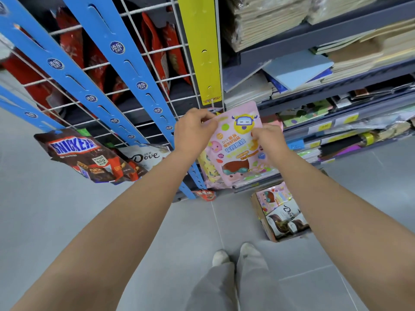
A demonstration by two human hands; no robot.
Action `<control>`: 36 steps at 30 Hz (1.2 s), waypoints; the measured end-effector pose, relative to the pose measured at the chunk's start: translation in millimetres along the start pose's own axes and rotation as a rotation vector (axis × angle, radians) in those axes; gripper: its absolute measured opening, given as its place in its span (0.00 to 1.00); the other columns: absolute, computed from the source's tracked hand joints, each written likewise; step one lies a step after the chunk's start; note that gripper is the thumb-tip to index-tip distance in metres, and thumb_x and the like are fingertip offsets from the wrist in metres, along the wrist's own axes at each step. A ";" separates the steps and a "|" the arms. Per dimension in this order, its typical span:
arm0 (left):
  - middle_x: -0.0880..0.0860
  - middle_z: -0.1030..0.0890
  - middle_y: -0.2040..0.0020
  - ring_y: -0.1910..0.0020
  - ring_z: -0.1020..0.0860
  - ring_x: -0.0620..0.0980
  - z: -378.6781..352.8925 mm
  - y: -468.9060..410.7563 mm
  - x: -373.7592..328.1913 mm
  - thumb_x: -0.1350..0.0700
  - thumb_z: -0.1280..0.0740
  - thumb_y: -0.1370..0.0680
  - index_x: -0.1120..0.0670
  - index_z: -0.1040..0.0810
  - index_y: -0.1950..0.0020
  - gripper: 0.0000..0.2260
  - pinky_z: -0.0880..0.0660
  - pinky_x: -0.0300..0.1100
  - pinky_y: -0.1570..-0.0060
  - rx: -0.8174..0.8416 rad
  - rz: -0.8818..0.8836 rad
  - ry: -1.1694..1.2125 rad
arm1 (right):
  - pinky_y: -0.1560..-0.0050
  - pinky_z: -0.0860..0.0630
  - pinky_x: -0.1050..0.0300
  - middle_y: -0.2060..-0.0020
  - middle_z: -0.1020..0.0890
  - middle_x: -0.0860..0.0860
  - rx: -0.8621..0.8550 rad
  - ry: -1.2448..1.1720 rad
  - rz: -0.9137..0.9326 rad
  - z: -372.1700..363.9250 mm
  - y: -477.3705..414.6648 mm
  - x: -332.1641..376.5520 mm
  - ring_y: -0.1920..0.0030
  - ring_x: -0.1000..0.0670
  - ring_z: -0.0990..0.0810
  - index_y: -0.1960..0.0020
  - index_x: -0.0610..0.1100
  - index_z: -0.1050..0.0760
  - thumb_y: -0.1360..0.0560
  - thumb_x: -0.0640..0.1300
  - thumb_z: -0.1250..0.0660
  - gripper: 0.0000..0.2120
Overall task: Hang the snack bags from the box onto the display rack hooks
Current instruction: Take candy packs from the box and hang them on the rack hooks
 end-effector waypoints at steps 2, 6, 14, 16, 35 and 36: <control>0.47 0.22 0.60 0.57 0.22 0.51 3.1 2.2 -8.4 0.53 0.33 0.28 0.49 0.24 0.64 0.05 0.25 0.49 0.52 -0.052 0.039 0.012 | 0.64 0.37 0.58 0.71 0.31 0.45 0.006 -0.043 0.000 -2.6 6.5 2.2 0.66 0.48 0.32 0.72 0.44 0.36 0.30 0.32 0.39 0.15; 0.44 0.24 0.71 0.65 0.26 0.43 7.4 4.9 -15.4 0.54 0.34 0.28 0.47 0.29 0.65 0.07 0.27 0.49 0.49 -0.128 0.076 0.046 | 0.62 0.38 0.56 0.70 0.31 0.47 0.033 -0.081 0.022 -7.8 17.2 11.4 0.64 0.49 0.33 0.72 0.45 0.35 0.29 0.35 0.39 0.14; 0.45 0.22 0.64 0.58 0.22 0.49 18.3 -10.6 -15.9 0.49 0.33 0.25 0.46 0.22 0.53 0.03 0.24 0.49 0.52 -0.222 0.089 0.105 | 0.46 0.21 0.44 0.59 0.17 0.45 0.035 -0.068 0.157 0.7 12.2 30.4 0.54 0.44 0.18 0.62 0.47 0.22 0.28 0.38 0.31 0.06; 0.49 0.19 0.55 0.53 0.21 0.50 18.9 -14.4 -17.6 0.49 0.33 0.24 0.47 0.21 0.44 0.10 0.24 0.47 0.52 -0.204 0.050 0.083 | 0.45 0.22 0.40 0.62 0.18 0.46 0.003 -0.094 0.162 2.8 7.5 32.9 0.54 0.43 0.19 0.64 0.47 0.23 0.28 0.37 0.31 0.08; 0.47 0.28 0.72 0.61 0.25 0.49 18.2 -31.4 -36.3 0.48 0.35 0.27 0.52 0.27 0.70 0.14 0.44 0.45 0.50 -0.213 0.280 0.083 | 0.55 0.22 0.55 0.64 0.20 0.50 -0.084 -0.119 0.186 -3.2 2.6 49.1 0.62 0.51 0.21 0.64 0.47 0.25 0.25 0.39 0.33 0.09; 0.47 0.29 0.73 0.57 0.24 0.52 17.6 -32.5 -35.6 0.48 0.35 0.27 0.52 0.31 0.72 0.16 0.44 0.45 0.49 -0.218 0.294 0.078 | 0.58 0.23 0.57 0.65 0.21 0.51 -0.089 -0.131 0.191 -4.3 3.2 49.7 0.64 0.52 0.22 0.64 0.46 0.26 0.25 0.38 0.33 0.10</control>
Point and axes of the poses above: each hand's wrist, its own y-axis away from the middle knuckle, its own z-axis out of the back of the hand, x = y × z, the point moved 2 cm from there along -y, towards the middle knuckle
